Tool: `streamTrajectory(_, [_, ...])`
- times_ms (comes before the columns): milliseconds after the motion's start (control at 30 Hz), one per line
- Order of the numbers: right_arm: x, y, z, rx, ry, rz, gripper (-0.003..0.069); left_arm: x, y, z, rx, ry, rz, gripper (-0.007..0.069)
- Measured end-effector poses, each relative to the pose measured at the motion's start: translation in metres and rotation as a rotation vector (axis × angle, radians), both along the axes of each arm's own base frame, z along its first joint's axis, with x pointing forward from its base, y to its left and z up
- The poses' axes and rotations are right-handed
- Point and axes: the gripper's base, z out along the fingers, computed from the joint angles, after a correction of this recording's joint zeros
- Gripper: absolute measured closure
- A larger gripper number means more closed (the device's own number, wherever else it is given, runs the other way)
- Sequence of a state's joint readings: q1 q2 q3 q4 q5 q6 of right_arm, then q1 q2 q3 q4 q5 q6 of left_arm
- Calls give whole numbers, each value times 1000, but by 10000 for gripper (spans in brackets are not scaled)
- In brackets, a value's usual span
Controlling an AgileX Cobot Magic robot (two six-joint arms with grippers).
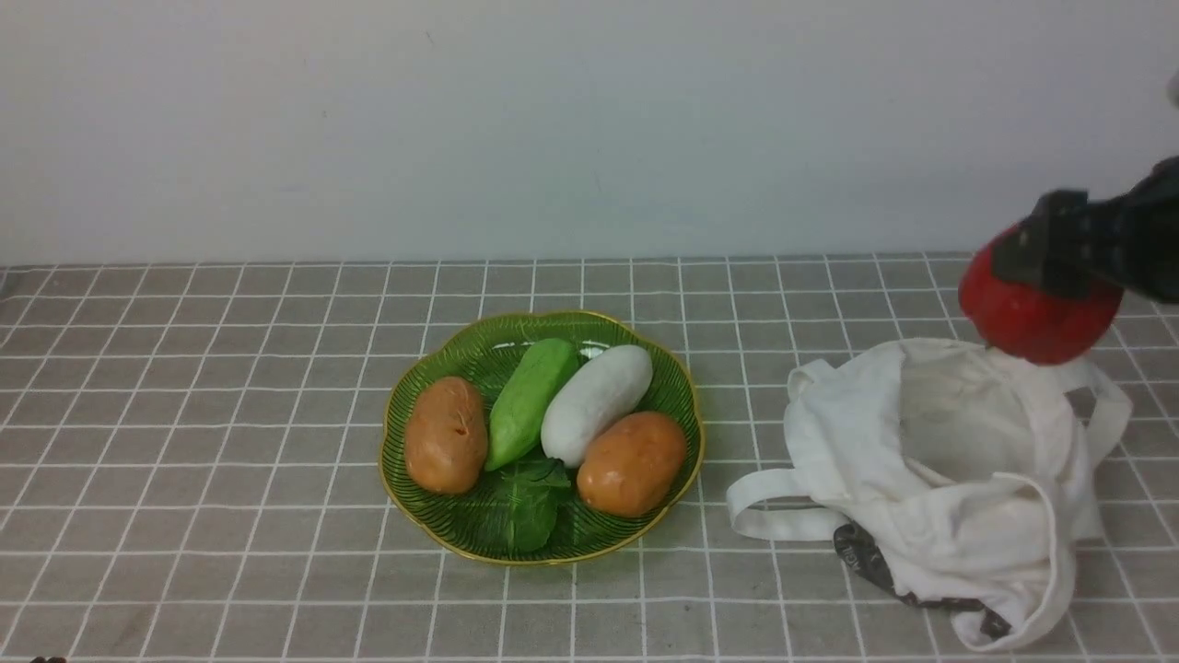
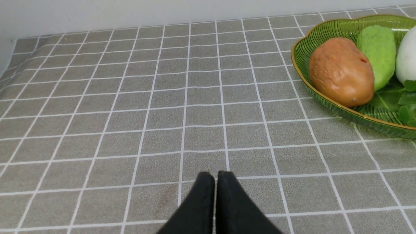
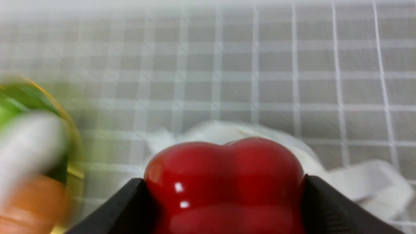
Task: Take vegetables from bag on grey coffee tablecloth place on plate.
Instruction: 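Place the red bell pepper on the plate with the right gripper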
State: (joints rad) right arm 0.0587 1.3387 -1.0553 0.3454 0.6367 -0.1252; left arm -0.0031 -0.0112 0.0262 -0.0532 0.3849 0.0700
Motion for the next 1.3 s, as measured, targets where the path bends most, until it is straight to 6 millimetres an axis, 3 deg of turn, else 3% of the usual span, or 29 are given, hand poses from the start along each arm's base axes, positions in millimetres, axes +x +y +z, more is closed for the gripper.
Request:
streamTrajectory(67, [-8, 18, 14, 104, -49, 49, 120, 0, 0, 0, 0, 0, 0, 629])
streamTrajectory(133, [-12, 42, 15, 134, -68, 162, 120, 0, 0, 0, 0, 0, 0, 629])
streamTrajectory(167, [-13, 45, 15, 135, -70, 176, 120, 0, 0, 0, 0, 0, 0, 629])
streamTrajectory(233, [-18, 89, 8, 165, -65, 366, 120, 0, 0, 0, 0, 0, 0, 629])
streamTrajectory(333, [-19, 134, -11, 175, -56, 517, 120, 0, 0, 0, 0, 0, 0, 629])
streamTrajectory(400, [-19, 151, -22, 186, -40, 549, 120, 0, 0, 0, 0, 0, 0, 629])
streamTrajectory(433, [-15, 172, -37, 181, -29, 584, 120, 0, 0, 0, 0, 0, 0, 629])
streamTrajectory(467, [-14, 174, -39, 180, -27, 588, 120, 0, 0, 0, 0, 0, 0, 629])
streamTrajectory(500, [-7, 192, -56, 171, 1, 613, 120, 0, 0, 0, 0, 0, 0, 629])
streamTrajectory(600, [7, 217, -78, 155, 28, 642, 120, 0, 0, 0, 0, 0, 0, 629])
streamTrajectory(767, [32, 239, -104, 142, 57, 646, 120, 0, 0, 0, 0, 0, 0, 629])
streamTrajectory(933, [42, 248, -126, 133, 102, 652, 120, 0, 0, 0, 0, 0, 0, 629])
streamTrajectory(1033, [43, 249, -131, 131, 116, 657, 117, 0, 0, 0, 0, 0, 0, 629])
streamTrajectory(1300, [42, 248, -130, 95, 107, 693, -14, 0, 0, 0, 0, 0, 0, 629])
